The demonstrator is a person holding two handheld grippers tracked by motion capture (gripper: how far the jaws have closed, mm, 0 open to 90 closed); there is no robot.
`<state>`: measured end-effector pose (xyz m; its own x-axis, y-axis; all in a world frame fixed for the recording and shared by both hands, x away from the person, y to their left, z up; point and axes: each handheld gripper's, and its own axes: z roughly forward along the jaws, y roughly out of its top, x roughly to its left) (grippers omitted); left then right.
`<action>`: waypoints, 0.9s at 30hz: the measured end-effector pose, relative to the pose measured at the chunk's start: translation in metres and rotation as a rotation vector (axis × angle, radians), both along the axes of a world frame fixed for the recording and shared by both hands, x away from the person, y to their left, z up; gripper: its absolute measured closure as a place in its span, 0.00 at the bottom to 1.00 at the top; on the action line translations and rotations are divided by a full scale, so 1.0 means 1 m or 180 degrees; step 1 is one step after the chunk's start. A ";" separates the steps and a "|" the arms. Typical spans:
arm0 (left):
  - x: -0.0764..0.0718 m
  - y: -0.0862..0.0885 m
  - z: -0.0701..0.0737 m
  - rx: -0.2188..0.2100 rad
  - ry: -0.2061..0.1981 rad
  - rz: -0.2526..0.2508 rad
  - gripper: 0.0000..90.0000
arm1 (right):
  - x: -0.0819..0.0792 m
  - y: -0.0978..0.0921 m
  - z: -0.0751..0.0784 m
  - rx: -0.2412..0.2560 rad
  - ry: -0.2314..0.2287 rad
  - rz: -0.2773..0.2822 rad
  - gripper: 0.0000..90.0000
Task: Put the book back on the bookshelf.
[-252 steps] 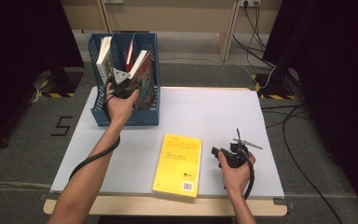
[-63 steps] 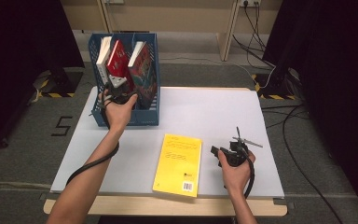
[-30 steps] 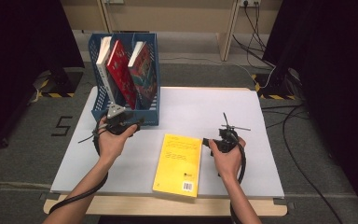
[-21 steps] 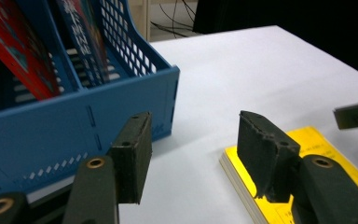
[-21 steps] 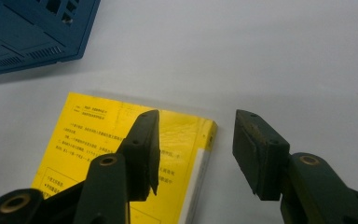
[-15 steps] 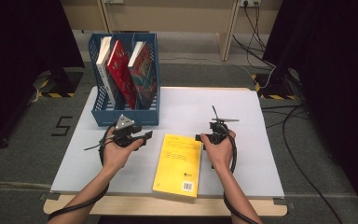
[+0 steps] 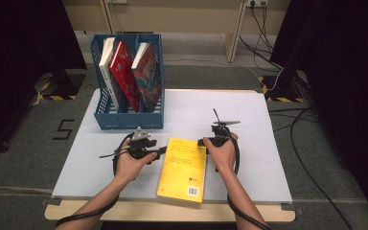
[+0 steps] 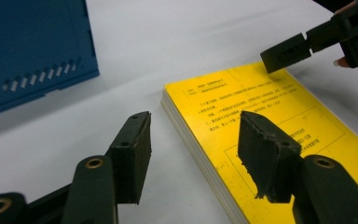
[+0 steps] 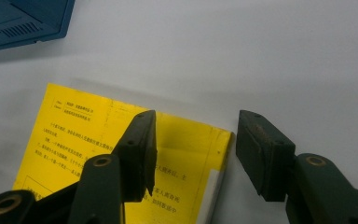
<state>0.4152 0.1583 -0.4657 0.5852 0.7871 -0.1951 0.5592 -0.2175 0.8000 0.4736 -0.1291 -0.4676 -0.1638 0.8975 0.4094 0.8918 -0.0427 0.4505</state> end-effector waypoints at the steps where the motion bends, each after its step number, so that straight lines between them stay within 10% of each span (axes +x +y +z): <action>1: 0.001 -0.001 -0.002 0.0000 0.0013 0.0001 0.49 | 0.001 0.001 0.000 -0.0012 0.0006 0.0022 0.53; 27: -0.005 -0.013 -0.019 -0.0042 0.0319 -0.0186 0.49 | 0.013 -0.006 0.000 0.0122 0.0144 0.0156 0.53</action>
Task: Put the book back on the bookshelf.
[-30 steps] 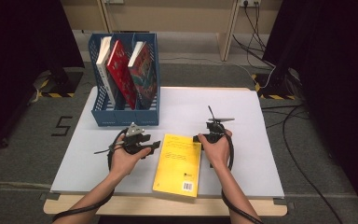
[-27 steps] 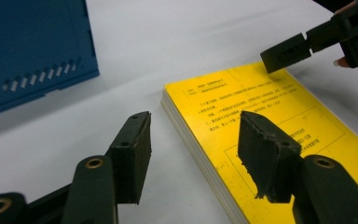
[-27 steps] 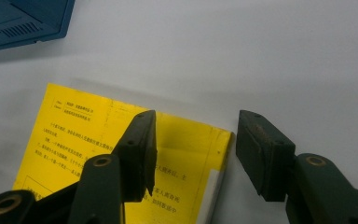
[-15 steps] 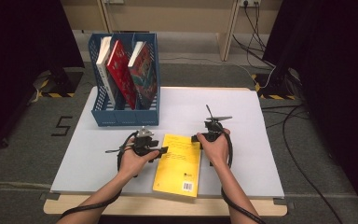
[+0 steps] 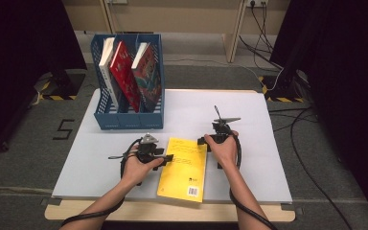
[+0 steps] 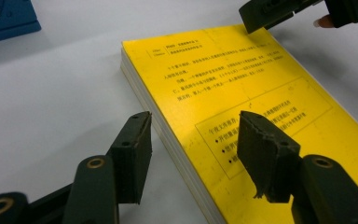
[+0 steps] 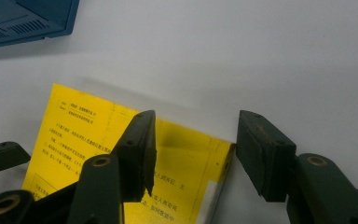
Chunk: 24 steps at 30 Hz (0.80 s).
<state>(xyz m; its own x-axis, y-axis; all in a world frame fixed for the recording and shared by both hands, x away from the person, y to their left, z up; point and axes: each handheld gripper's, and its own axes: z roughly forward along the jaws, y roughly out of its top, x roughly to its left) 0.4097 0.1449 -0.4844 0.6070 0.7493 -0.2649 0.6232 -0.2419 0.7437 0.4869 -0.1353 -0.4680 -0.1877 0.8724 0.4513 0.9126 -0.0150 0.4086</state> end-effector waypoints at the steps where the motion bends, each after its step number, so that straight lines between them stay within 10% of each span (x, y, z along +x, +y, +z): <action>1: -0.001 0.001 0.000 0.0006 0.0010 -0.0014 0.49 | 0.000 0.001 0.000 -0.0014 -0.0007 0.0001 0.53; 24: -0.011 0.001 -0.007 -0.0126 0.0214 -0.0124 0.53 | -0.002 0.004 -0.001 -0.0101 -0.0051 0.0019 0.54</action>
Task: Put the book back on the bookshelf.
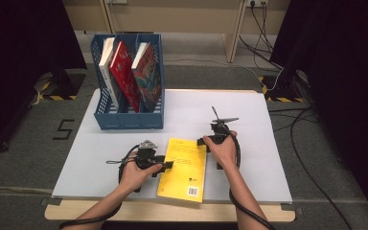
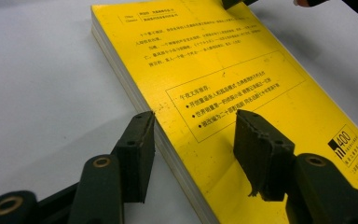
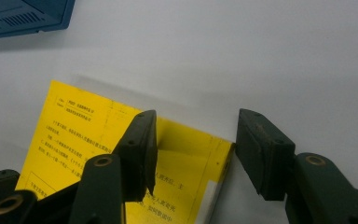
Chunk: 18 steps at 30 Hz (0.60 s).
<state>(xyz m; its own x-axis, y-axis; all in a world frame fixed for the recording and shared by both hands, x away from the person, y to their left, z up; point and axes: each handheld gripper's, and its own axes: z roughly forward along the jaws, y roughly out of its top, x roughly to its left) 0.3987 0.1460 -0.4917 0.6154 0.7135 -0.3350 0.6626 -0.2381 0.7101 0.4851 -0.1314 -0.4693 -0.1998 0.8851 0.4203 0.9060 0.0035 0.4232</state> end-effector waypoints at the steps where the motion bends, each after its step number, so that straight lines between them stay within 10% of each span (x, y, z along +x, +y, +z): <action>1: 0.000 0.000 0.000 0.0001 0.0000 0.0003 0.53 | 0.000 0.000 0.000 0.0022 0.0002 -0.0019 0.54; 18: -0.002 0.001 -0.001 -0.0016 0.0003 0.0025 0.53 | 0.002 -0.005 -0.001 0.0184 0.0103 -0.0131 0.61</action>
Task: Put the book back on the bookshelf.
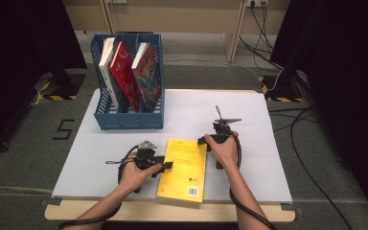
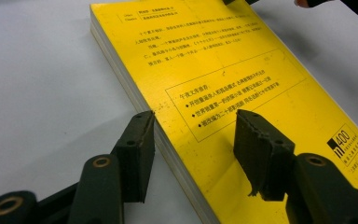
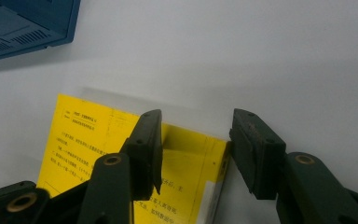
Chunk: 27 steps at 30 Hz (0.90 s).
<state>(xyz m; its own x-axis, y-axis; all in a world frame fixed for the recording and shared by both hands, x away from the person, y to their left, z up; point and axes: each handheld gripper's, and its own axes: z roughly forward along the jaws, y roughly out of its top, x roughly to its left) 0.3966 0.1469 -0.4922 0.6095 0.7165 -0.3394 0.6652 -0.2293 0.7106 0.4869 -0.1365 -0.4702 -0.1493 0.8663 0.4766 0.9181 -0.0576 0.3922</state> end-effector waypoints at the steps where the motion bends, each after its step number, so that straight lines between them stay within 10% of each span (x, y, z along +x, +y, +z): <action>1: 0.000 0.000 0.000 -0.0001 0.0003 0.0003 0.53 | 0.000 0.001 0.001 -0.0021 -0.0002 -0.0013 0.61; 27: 0.002 0.006 -0.001 -0.0065 0.0093 0.0039 0.52 | -0.001 -0.003 0.030 0.0156 0.0042 -0.0045 0.82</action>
